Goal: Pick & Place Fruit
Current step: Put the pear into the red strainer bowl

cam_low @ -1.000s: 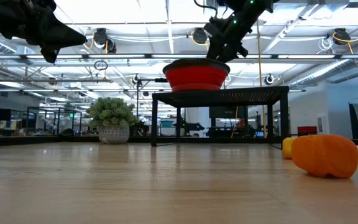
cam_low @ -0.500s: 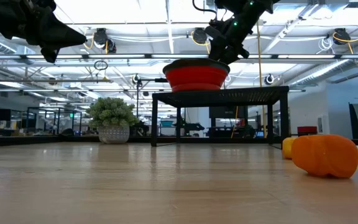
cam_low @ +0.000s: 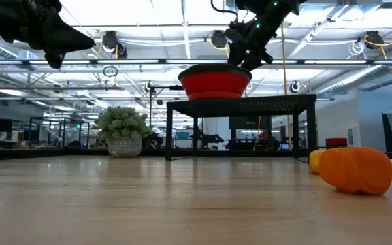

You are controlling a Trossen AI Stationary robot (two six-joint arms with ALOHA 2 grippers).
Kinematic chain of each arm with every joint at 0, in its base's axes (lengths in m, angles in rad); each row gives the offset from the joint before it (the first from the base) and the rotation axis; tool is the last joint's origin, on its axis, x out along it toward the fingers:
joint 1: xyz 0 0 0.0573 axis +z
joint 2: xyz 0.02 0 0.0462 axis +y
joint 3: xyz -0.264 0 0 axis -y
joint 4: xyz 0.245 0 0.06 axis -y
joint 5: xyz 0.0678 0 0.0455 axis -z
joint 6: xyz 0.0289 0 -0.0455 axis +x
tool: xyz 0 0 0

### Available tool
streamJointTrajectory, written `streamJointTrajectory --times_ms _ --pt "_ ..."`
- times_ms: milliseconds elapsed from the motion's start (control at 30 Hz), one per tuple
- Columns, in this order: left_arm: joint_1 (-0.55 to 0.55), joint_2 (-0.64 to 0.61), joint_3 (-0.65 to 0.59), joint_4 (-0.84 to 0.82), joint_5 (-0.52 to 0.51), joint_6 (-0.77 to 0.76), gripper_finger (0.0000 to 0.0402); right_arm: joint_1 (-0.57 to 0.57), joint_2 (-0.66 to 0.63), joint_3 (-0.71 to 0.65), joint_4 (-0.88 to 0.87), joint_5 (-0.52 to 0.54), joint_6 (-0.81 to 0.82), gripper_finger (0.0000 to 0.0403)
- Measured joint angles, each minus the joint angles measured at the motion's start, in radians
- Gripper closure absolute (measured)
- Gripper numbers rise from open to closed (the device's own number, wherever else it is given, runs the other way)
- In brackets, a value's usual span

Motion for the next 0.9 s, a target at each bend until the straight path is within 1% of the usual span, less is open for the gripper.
streamJointTrajectory --times_ms 100,233,367,500,767,833,900 --pt "0.000 0.000 0.000 0.000 0.000 0.000 0.0380 0.004 -0.027 -0.002 0.001 -0.001 0.002 0.0151" --pt "0.000 0.000 0.000 0.000 0.000 -0.002 0.0380 0.028 -0.095 -0.002 0.005 0.002 0.009 0.0177" --pt "0.000 0.000 0.000 0.000 0.000 -0.002 0.0380 0.073 -0.175 -0.002 -0.004 0.002 0.004 0.0220" --pt "0.000 0.000 0.000 0.000 0.000 -0.002 0.0380 0.134 -0.254 -0.002 -0.009 0.002 0.002 0.0273" --pt "0.000 0.000 0.000 0.000 0.000 0.008 0.0380 0.303 -0.370 -0.001 -0.100 0.003 0.002 0.0385" --pt "0.000 0.000 0.000 -0.001 0.000 0.020 0.0380 0.344 -0.389 -0.001 -0.129 0.003 0.006 0.0398" --pt "0.000 0.000 0.000 0.000 0.000 0.023 0.0380 0.382 -0.405 -0.001 -0.151 0.003 0.030 0.0395"
